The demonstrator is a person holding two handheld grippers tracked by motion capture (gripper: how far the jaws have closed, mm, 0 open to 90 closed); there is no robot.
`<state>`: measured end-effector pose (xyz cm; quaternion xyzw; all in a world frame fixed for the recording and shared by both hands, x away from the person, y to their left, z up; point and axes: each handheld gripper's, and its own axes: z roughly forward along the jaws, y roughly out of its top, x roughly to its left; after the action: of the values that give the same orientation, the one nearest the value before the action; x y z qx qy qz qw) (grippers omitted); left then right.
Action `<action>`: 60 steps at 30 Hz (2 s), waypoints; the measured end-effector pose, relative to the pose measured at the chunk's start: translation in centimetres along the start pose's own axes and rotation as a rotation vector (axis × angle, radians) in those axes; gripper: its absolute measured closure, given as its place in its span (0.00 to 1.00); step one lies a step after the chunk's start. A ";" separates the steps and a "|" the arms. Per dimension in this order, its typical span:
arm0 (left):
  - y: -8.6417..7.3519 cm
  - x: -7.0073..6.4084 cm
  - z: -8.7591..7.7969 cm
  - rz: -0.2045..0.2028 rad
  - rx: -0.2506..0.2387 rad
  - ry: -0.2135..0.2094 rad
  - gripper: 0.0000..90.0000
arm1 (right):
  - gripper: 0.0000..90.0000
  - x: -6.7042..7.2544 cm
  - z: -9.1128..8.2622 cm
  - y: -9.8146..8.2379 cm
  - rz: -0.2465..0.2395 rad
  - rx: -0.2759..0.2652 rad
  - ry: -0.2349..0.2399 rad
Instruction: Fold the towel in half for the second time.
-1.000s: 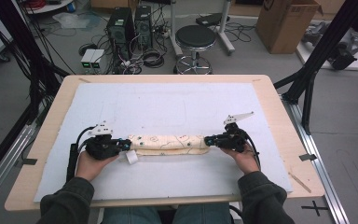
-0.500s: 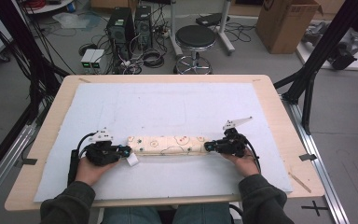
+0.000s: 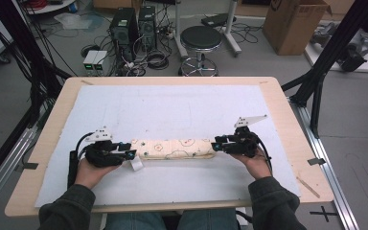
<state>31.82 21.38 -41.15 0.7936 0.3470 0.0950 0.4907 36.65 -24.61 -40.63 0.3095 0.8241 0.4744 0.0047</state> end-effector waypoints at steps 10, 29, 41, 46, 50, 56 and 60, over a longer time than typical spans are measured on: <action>1.0 -0.1 3.5 0.014 0.047 0.023 0.69 | 0.63 1.0 3.7 1.5 -0.085 0.076 -0.004; -0.4 0.4 4.1 0.044 0.179 0.039 0.69 | 0.51 0.3 4.5 -0.9 -0.194 0.155 -0.034; -0.5 0.1 4.1 0.068 0.192 0.044 0.67 | 0.49 -0.5 3.1 -2.4 -0.207 0.138 -0.065; -0.4 0.0 4.0 0.056 0.185 0.038 0.65 | 0.48 -0.5 3.1 -2.3 -0.190 0.130 -0.063; 0.1 0.1 3.2 0.038 0.132 0.027 0.62 | 0.47 -0.2 2.6 -1.6 -0.175 0.096 -0.055; 0.9 1.4 2.6 -0.033 0.058 0.060 0.60 | 0.46 -0.5 2.2 0.0 -0.137 0.054 -0.069; 0.9 2.6 2.6 -0.093 0.026 0.095 0.58 | 0.46 -1.0 2.4 0.8 -0.104 0.046 -0.096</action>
<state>35.42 20.93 -42.22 0.7777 0.4075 0.1051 0.4671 38.61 -22.96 -41.63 0.2886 0.8485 0.4391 0.0618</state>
